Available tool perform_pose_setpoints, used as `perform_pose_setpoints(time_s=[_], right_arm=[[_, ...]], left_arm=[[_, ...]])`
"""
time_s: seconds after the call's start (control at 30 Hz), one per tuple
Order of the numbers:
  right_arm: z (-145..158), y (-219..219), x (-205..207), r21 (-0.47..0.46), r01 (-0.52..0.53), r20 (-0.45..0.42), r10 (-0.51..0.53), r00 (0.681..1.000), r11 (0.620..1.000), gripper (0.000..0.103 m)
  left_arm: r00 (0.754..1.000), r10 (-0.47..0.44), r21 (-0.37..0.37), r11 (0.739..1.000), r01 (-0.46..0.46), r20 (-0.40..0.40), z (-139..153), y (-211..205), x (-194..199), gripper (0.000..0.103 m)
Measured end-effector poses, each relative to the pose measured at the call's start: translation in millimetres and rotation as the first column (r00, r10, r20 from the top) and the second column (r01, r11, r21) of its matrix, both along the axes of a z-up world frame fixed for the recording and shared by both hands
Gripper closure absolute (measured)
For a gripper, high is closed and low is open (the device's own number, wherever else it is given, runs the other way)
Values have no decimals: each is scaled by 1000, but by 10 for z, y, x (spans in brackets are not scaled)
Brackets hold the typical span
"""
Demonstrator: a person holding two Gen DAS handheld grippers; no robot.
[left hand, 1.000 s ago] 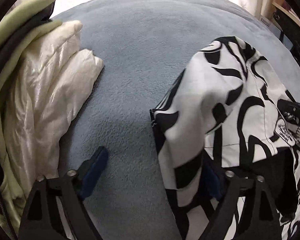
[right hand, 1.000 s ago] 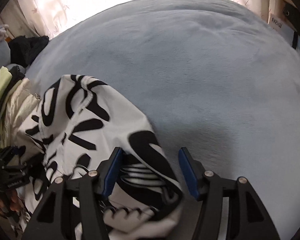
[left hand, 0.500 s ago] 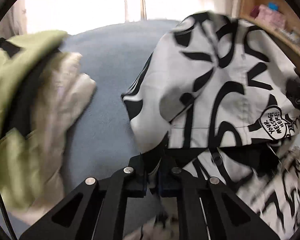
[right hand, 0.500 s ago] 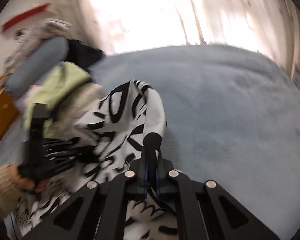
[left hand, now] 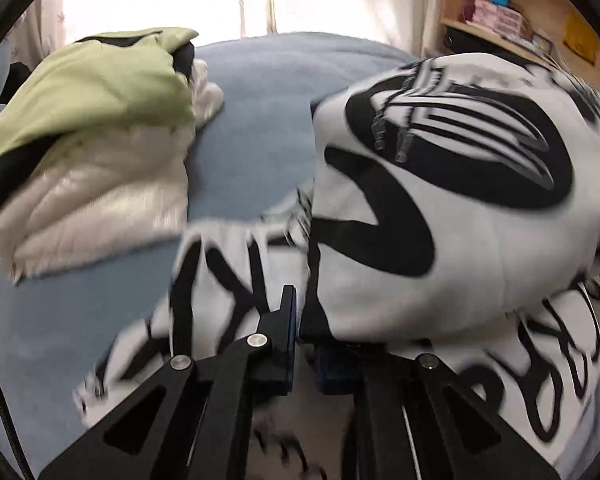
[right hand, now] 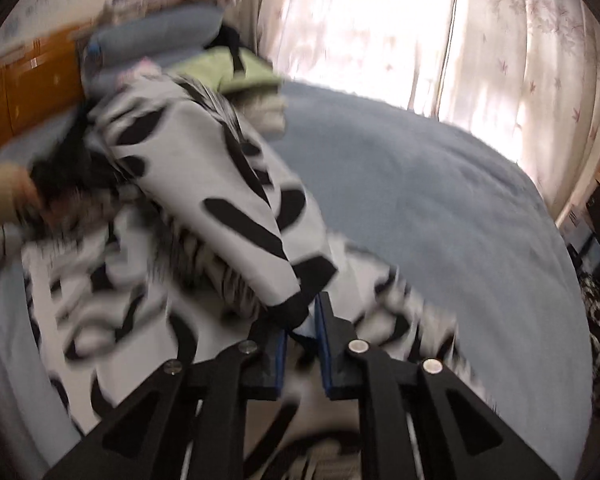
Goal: Fold large clothes
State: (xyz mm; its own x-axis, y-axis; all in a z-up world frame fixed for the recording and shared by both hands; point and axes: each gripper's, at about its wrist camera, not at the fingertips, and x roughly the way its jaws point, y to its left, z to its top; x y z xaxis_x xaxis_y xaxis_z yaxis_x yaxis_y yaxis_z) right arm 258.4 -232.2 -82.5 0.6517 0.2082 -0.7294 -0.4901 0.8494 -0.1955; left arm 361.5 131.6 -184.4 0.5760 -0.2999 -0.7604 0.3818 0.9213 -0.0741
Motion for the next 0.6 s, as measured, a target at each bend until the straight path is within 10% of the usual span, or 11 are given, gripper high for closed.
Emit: perform_pose_setpoints(time_s=[0.37,0.47,0.53,0.6], right_arm=[[65,-174,-511,133,153,-144,-134,981,979,84],[147,-172,-588,206,192,-198,-152,969,960,59],[193,-183,-637,286,227,-245,-158,956,931,49],[184,-207,-677,364,266,-307,-155,939,893,49]], left_arm=[[993,18,-14,1000,-20,-120,90,64,-560,92],[983,10,-63,998,-22,-185,123,134,-798,76],[971,-2,-109,994,-25,-240,149,164,-937,33],[964,-4,-177,983,-45,-266,224,167,-1011,26]])
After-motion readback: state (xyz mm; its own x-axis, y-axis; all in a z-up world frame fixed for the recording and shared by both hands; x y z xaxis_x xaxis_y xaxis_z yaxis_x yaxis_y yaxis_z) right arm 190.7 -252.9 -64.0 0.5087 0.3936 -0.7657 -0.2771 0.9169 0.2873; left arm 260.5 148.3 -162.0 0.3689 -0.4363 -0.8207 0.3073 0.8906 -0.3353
